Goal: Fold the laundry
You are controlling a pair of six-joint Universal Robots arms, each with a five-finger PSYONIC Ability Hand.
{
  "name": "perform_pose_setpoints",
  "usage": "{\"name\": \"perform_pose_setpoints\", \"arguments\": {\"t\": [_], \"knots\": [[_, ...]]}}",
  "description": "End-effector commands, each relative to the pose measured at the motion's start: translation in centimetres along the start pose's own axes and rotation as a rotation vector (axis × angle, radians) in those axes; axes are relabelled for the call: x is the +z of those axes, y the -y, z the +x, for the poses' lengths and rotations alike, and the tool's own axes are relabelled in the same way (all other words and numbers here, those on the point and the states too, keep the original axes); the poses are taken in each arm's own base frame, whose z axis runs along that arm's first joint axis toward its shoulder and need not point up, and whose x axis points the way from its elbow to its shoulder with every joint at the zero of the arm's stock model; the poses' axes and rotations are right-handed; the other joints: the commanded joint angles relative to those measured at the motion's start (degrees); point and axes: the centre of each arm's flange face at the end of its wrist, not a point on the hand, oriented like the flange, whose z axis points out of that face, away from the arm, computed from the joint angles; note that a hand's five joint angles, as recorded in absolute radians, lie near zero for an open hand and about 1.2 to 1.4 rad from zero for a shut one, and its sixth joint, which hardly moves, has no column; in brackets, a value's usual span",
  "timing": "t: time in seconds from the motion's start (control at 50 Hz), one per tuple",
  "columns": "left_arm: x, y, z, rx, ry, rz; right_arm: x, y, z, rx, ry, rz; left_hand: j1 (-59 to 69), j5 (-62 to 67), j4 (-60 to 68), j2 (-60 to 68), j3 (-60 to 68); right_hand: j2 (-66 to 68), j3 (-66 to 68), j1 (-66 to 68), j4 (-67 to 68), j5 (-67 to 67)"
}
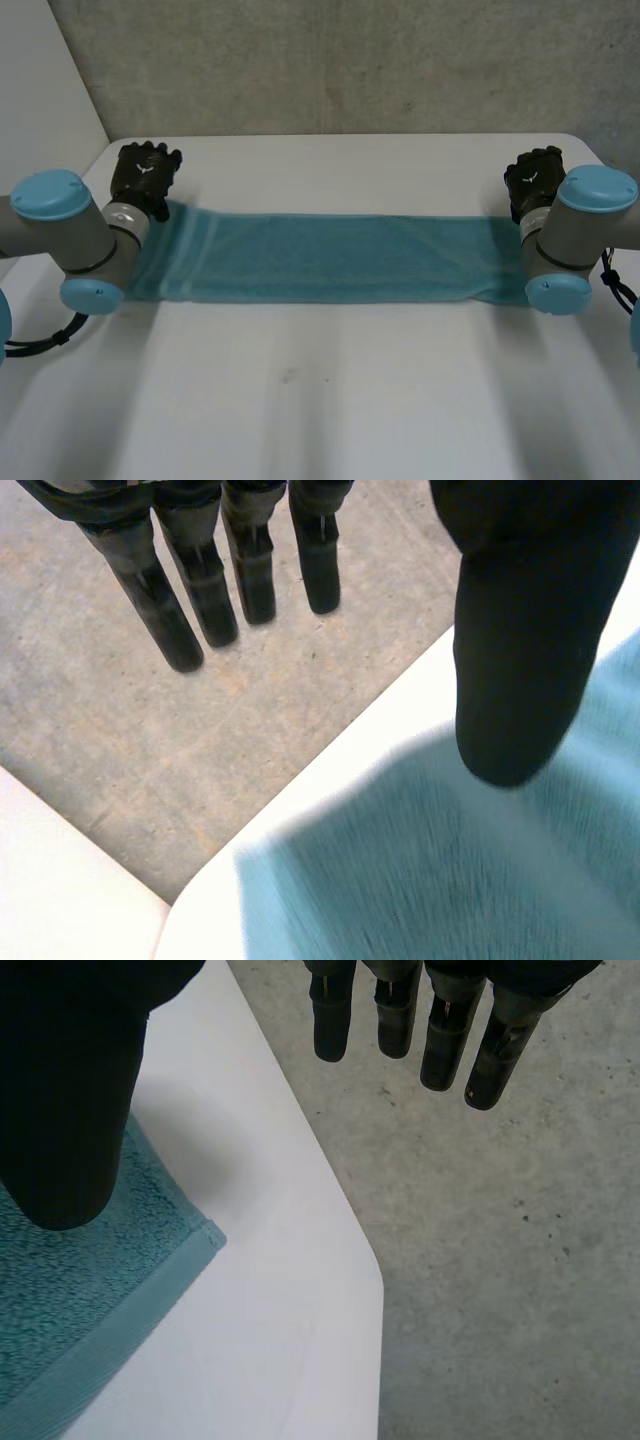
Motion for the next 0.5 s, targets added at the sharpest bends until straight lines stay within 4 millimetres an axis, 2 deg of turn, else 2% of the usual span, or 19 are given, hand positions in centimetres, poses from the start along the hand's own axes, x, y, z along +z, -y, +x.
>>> {"name": "perform_pose_setpoints", "arguments": {"t": [0.02,0.06,0.08,0.1,0.12,0.14,0.2,0.22,0.24,0.26,0.28,0.32,0.34,0.38,0.46,0.5], "knots": [[-2.1,2.4,0.4,0.008,-0.022,0.005,-1.4,1.5,2.6,0.083,-0.019,0.012,-16.4,-17.74,-17.27,-16.68,-16.77,-2.75,-2.4,-2.01,-3.45,-4.22],[-3.5,3.8,0.0,0.01,-0.018,0.007,-3.0,3.3,5.1,0.164,-0.038,0.036,-16.4,-17.74,-17.27,-16.68,-16.77,-2.75,-2.4,-2.01,-3.45,-4.22],[-3.5,3.8,0.0,0.01,-0.018,0.007,-3.0,3.3,5.1,0.164,-0.038,0.036,-16.4,-17.74,-17.27,-16.68,-16.77,-2.75,-2.4,-2.01,-3.45,-4.22],[-4.3,4.6,-0.3,0.004,-0.015,0.009,-3.9,3.9,5.8,0.202,-0.037,0.041,-16.4,-17.74,-17.27,-16.68,-16.77,-2.75,-2.4,-2.01,-3.45,-4.22],[-4.3,4.6,-0.3,0.004,-0.015,0.009,-4.9,4.4,6.5,0.235,-0.034,0.044,-16.4,-17.74,-17.27,-16.68,-16.77,-2.75,-2.4,-2.01,-3.45,-4.22],[-5.3,5.3,-0.6,-0.003,-0.016,0.01,-4.9,4.4,6.5,0.235,-0.034,0.044,-16.4,-17.74,-17.27,-16.68,-16.77,-2.75,-2.4,-2.01,-3.45,-4.22],[-7.5,6.4,-0.8,-0.006,-0.022,0.002,-7.0,5.1,7.7,0.266,-0.005,0.044,-16.4,-17.74,-17.27,-16.68,-16.77,-2.75,-2.4,-2.01,-3.45,-4.22],[-8.6,6.7,-0.8,-0.008,-0.026,-0.004,-8.0,4.8,8.2,0.27,0.018,0.025,-16.4,-17.74,-17.27,-16.68,-16.77,-2.75,-2.4,-2.01,-3.45,-4.22],[-8.6,6.7,-0.8,-0.008,-0.026,-0.004,-8.0,4.8,8.2,0.27,0.018,0.024,-16.4,-17.74,-17.27,-16.68,-16.77,-2.75,-2.4,-2.01,-3.45,-4.22],[-9.7,6.9,-0.7,-0.011,-0.033,-0.011,-8.7,4.0,8.8,0.271,0.036,-0.008,-16.4,-17.74,-17.27,-16.68,-16.77,-2.75,-2.4,-2.01,-3.45,-4.22],[-9.7,6.9,-0.7,-0.011,-0.033,-0.011,-9.3,3.1,9.5,0.274,0.049,-0.042,-16.4,-17.74,-17.27,-16.68,-16.77,-2.75,-2.4,-2.01,-3.45,-4.22],[-11.6,7.0,-0.3,-0.017,-0.05,-0.032,-10.0,2.4,9.6,0.281,0.072,-0.071,-16.4,-17.74,-17.27,-16.68,-16.77,-2.75,-2.4,-2.01,-3.45,-4.22],[-11.6,7.0,-0.3,-0.017,-0.05,-0.032,-10.6,1.7,9.6,0.289,0.096,-0.099,-16.4,-17.74,-17.27,-16.68,-16.77,-2.75,-2.4,-2.01,-3.45,-4.22],[-13.4,7.5,0.6,-0.053,-0.078,-0.038,-11.1,1.1,9.4,0.296,0.124,-0.12,-16.4,-17.74,-17.27,-16.68,-16.77,-2.75,-2.4,-2.01,-3.45,-4.22],[-14.7,7.8,1.1,-0.129,-0.093,-0.043,-11.4,0.0,9.0,0.317,0.161,-0.147,-16.4,-17.74,-17.27,-16.68,-16.77,0.7,1.05,1.44,-0.01,-0.77],[-15.1,7.8,1.2,-0.17,-0.098,-0.047,-11.4,-1.2,9.0,0.341,0.185,-0.16,-16.4,-17.74,-17.27,-16.68,-16.77,9.9,10.25,10.64,9.19,8.43]]}}
